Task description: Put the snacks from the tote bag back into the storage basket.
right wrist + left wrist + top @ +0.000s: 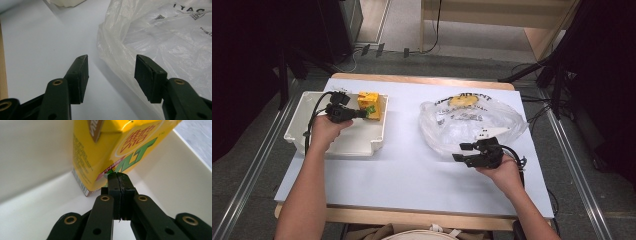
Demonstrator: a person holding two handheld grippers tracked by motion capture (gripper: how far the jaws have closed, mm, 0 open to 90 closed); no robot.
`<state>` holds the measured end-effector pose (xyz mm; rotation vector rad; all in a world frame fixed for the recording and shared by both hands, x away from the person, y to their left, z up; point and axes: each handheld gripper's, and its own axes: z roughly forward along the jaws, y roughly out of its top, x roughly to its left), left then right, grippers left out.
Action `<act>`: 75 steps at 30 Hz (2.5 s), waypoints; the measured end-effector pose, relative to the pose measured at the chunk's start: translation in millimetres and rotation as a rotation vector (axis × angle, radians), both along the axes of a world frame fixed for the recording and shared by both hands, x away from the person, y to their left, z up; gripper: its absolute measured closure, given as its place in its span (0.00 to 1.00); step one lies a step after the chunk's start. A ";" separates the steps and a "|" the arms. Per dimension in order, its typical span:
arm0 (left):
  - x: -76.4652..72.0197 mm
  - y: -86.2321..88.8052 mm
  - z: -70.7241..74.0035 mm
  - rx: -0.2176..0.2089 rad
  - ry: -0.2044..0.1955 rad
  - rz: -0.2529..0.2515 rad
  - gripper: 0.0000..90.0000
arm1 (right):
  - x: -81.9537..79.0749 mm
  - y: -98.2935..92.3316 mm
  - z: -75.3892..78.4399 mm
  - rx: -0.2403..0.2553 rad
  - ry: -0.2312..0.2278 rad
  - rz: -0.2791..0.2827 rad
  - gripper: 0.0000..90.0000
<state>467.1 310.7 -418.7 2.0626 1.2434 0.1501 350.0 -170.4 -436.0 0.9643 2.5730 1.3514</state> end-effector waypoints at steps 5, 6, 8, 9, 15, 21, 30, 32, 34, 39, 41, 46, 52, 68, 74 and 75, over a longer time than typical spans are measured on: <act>-2.7 -1.6 7.5 -0.021 -0.004 -0.045 0.95 | 0.1 -0.4 -0.1 -0.001 0.000 0.000 0.51; -3.2 -2.2 9.5 -0.017 -0.010 -0.045 0.95 | 0.1 -0.5 -0.1 -0.001 0.000 0.000 0.51; -4.5 -2.7 14.6 -0.029 -0.022 -0.050 0.93 | 0.1 -0.6 -0.1 -0.002 0.001 0.000 0.51; -5.3 -3.5 17.4 -0.030 -0.026 -0.051 0.92 | 0.1 -0.7 -0.1 -0.002 0.001 -0.001 0.51; -8.1 -8.3 27.7 -0.041 -0.016 -0.086 0.78 | -0.1 -0.7 0.0 -0.002 0.002 0.001 0.51; -11.1 -20.0 41.7 -0.044 -0.022 -0.117 0.67 | 0.1 -0.6 -0.3 -0.005 0.003 -0.002 0.51; -13.3 -40.3 54.7 -0.038 -0.029 -0.134 0.53 | 0.2 -1.3 -0.6 -0.005 0.003 -0.002 0.51; -13.9 -44.3 57.7 -0.050 -0.032 -0.138 0.52 | 0.3 -1.4 -0.6 -0.005 0.003 -0.002 0.51; -14.7 -48.8 60.4 -0.047 -0.031 -0.142 0.50 | 0.3 -1.4 -0.6 -0.006 0.003 -0.002 0.51; -17.7 -63.9 66.0 -0.034 -0.041 -0.160 0.48 | 0.5 -1.5 -0.7 -0.005 0.001 -0.001 0.51; -17.4 -72.9 67.8 -0.029 -0.043 -0.187 0.48 | 0.5 -2.3 -0.3 -0.002 0.001 0.001 0.51; -20.3 -87.5 70.5 -0.007 -0.061 -0.201 0.49 | 0.8 -3.3 -0.9 -0.006 0.000 -0.008 0.51; -35.3 -96.7 72.5 -0.041 -0.078 -0.218 0.48 | -0.6 -2.3 -0.1 -0.014 -0.004 -0.007 0.51; -83.5 -145.4 56.6 -0.004 -0.101 -0.330 0.46 | -0.4 -1.8 -1.9 -0.010 -0.001 -0.012 0.50; -97.7 -160.1 47.6 0.011 -0.103 -0.358 0.45 | -0.6 -1.8 -2.0 -0.008 0.003 -0.012 0.50; -99.1 -161.5 46.0 0.017 -0.104 -0.365 0.44 | -0.6 -1.8 -2.0 -0.009 0.002 -0.011 0.50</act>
